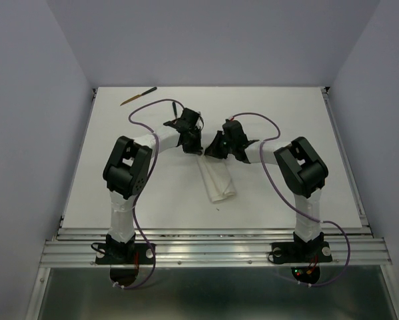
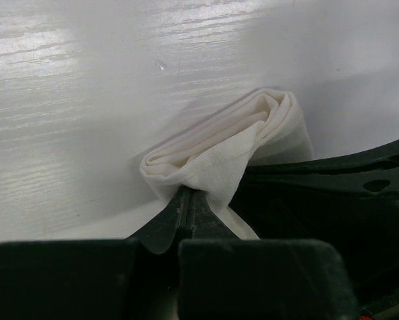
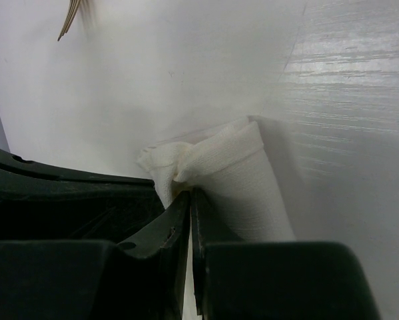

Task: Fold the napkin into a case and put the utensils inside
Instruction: Grasp the top corner of the smaller rectangle folded napkin from the folded napkin, then pick up the smaller rectangle-folded napkin from the center of the board.

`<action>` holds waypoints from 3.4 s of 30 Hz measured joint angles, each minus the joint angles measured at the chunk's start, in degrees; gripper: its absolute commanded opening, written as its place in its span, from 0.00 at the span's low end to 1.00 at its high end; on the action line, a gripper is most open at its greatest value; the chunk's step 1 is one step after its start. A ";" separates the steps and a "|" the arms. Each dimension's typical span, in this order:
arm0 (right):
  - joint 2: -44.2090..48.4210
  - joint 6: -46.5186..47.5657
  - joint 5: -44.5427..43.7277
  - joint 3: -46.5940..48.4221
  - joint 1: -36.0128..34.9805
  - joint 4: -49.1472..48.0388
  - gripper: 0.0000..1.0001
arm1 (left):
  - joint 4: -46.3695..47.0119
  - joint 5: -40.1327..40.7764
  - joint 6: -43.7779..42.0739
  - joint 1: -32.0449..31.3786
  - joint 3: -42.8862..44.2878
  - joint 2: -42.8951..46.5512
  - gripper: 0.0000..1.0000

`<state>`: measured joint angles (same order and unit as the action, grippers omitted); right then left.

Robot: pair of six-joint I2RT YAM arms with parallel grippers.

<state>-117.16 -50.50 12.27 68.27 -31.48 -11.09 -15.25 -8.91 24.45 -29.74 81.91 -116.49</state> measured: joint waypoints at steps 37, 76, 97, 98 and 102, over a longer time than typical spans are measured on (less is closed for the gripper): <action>32.74 21.40 -25.97 -11.87 -14.69 30.18 0.49 | 6.64 -8.20 11.43 -2.51 -26.49 20.90 0.19; 21.22 23.69 -37.66 -8.24 -24.76 35.23 0.36 | 15.91 -12.57 14.01 -3.69 -28.98 16.04 0.09; 20.52 23.37 -41.40 -7.13 -25.79 36.74 0.01 | 17.00 -13.16 14.25 -3.72 -29.81 16.04 0.09; 20.83 23.39 -41.38 -7.13 -25.81 36.72 0.01 | 17.11 -13.18 14.27 -3.72 -29.81 16.04 0.09; 21.46 23.41 -41.13 -6.38 -25.90 36.74 0.01 | 17.35 -13.29 14.45 -3.72 -29.83 16.04 0.09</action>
<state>-95.70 -27.09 -28.86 61.89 -57.39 25.65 2.11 -22.20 38.89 -33.45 52.07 -100.44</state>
